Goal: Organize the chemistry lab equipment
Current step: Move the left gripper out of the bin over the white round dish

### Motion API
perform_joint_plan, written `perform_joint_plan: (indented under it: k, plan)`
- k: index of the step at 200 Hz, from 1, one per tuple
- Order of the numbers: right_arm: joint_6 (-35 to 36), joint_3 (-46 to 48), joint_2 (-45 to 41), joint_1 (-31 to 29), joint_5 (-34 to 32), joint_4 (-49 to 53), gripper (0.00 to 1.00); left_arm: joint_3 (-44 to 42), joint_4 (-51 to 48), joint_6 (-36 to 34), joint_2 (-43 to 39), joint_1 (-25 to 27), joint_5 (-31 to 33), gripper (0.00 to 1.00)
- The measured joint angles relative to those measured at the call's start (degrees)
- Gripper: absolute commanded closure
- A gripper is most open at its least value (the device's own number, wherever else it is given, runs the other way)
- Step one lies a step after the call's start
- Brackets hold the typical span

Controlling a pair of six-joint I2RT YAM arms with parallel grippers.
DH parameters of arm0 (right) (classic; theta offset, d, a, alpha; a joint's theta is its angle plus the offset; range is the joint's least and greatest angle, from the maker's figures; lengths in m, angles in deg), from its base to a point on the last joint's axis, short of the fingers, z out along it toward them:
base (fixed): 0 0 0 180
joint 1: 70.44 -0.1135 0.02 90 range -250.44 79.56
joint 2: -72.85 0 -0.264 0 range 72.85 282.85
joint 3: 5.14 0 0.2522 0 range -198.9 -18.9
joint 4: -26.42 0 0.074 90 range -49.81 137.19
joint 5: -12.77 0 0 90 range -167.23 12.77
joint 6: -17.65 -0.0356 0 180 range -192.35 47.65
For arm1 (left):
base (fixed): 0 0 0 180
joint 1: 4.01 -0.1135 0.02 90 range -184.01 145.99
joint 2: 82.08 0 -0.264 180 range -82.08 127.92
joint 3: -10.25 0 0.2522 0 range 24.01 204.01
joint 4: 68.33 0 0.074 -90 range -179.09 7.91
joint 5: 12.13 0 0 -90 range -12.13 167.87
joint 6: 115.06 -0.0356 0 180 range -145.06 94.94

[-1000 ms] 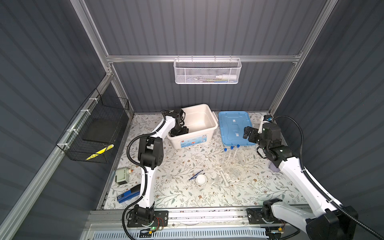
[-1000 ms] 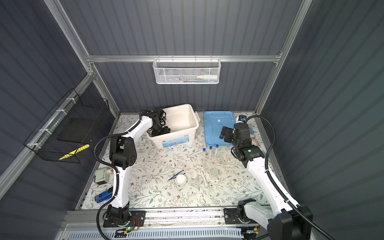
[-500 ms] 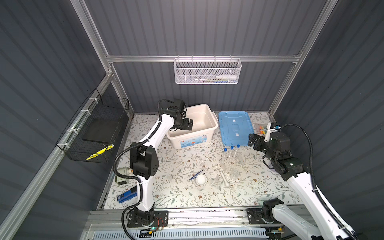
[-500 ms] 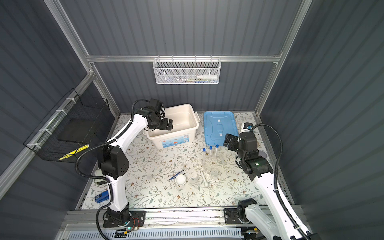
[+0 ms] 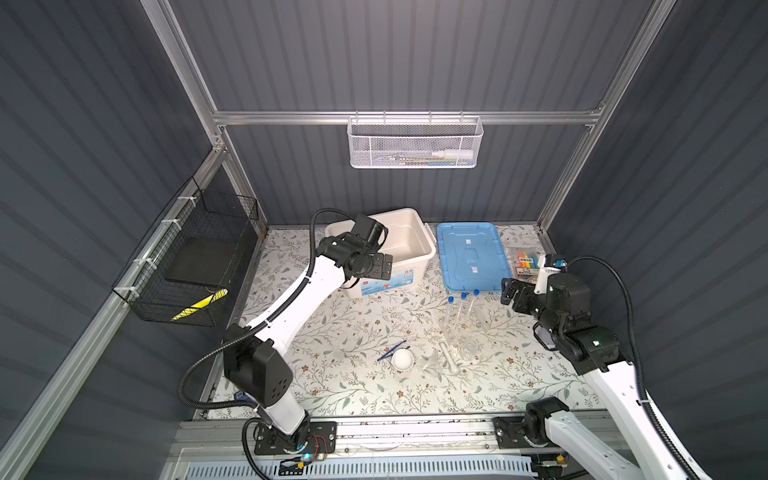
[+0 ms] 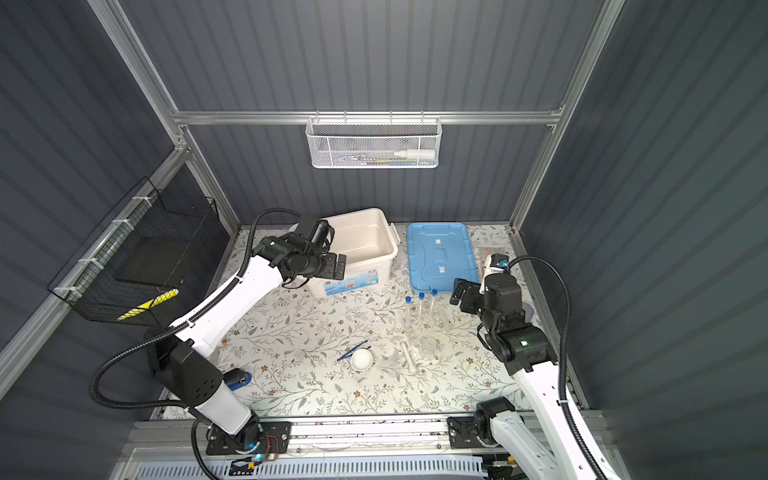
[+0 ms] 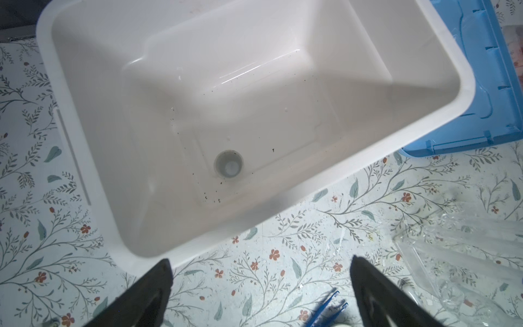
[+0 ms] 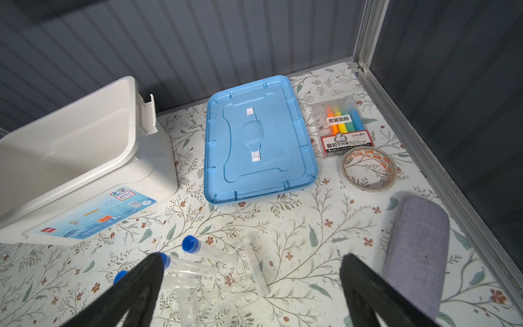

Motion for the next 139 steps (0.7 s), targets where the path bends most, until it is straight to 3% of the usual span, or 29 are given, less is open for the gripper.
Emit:
perform_joint_plan:
  k: [32,85,139]
  plan:
    - [1.5,0.0,0.5,0.3,1.3,0.8,0.01,-6.2,0.0,5.9,-3.3,9.7,3.5,0.01]
    - [2.9,0.9,-1.7,1.5,2.5,2.1,0.01,-12.0,-2.4,15.7,-0.5,25.2,5.2,0.01]
    - [2.7,3.7,-6.2,2.0,2.7,4.4,0.01,-20.9,-0.5,22.3,-0.1,28.3,3.1,0.01]
